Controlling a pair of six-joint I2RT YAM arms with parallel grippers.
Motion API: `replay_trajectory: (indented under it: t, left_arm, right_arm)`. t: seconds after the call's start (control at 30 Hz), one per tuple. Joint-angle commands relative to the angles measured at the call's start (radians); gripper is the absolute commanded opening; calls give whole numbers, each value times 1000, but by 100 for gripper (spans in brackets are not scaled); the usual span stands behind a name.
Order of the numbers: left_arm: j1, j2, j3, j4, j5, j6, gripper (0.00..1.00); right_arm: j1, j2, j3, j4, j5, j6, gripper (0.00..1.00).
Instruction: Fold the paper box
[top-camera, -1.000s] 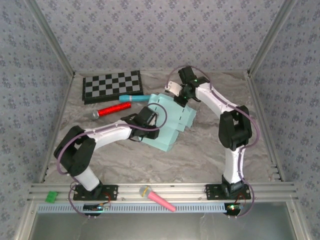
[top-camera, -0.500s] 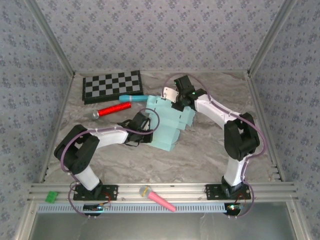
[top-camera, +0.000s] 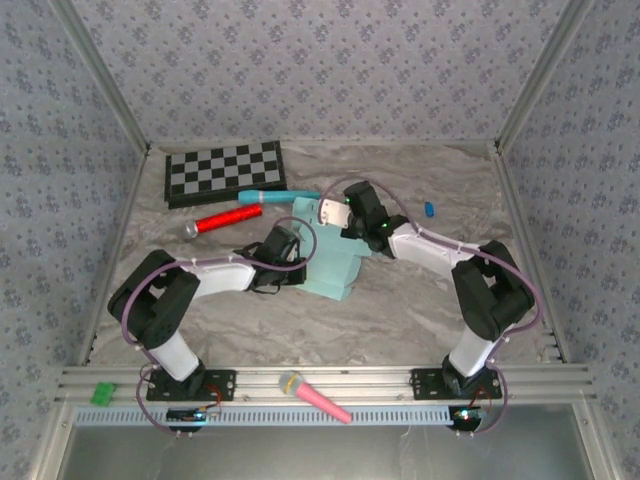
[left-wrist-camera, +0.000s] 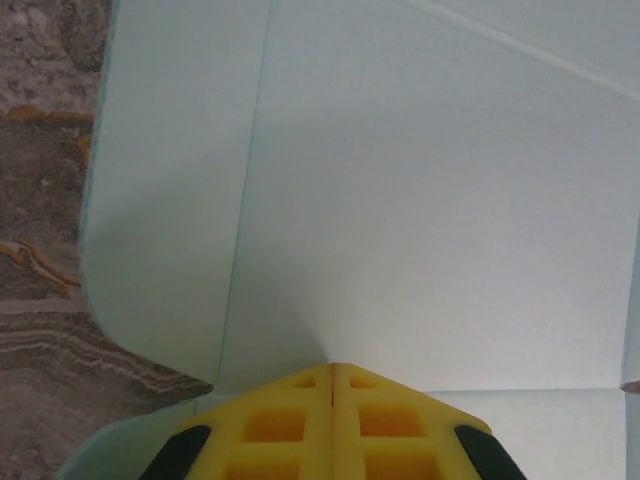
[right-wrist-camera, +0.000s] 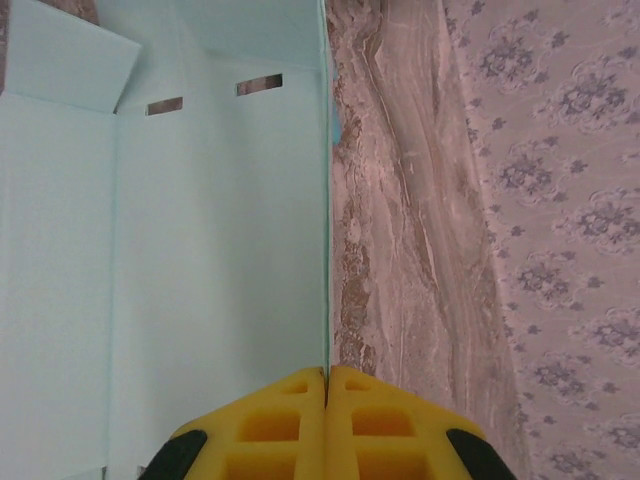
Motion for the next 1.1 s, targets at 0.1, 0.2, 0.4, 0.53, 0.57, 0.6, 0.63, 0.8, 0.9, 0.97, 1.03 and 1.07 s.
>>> replay_trajectory:
  t: [0.1, 0.2, 0.4, 0.53, 0.57, 0.6, 0.63, 0.8, 0.9, 0.97, 1.03, 1.07]
  left_arm:
    - [-9, 35, -30, 51, -24, -42, 0]
    - [-11, 38, -33, 60, -24, -46, 0]
    - [-16, 44, -33, 72, -15, -45, 0]
    - [-15, 33, -37, 80, -9, -47, 0]
    - [-16, 22, -38, 81, -9, -45, 0]
    - [-15, 8, -42, 78, -11, -43, 0]
    - [-15, -9, -45, 75, -16, -43, 0]
    - [-15, -121, -29, -1, -62, -13, 9]
    - [-16, -174, 12, -86, -89, 15, 17]
    - [-14, -208, 33, -125, -104, 28, 23]
    - [-10, -246, 46, -157, -130, 34, 29]
    - [-1, -266, 52, -175, -145, 37, 31]
  right_arm:
    - [60, -24, -95, 176, 97, -46, 0]
    - [78, -30, -127, 208, 109, -45, 0]
    - [105, -25, -163, 243, 125, -48, 0]
    - [104, -23, -168, 252, 132, -49, 0]
    - [102, -23, -166, 252, 129, -49, 0]
    - [99, -23, -163, 253, 129, -49, 0]
    - [96, -23, -160, 253, 126, -52, 0]
    - [76, -21, -137, 255, 109, -83, 0]
    - [66, -15, -124, 256, 100, -106, 0]
    - [63, -11, -114, 252, 95, -118, 0]
    - [60, -7, -107, 253, 86, -129, 0]
    - [58, -8, -106, 254, 84, -133, 0]
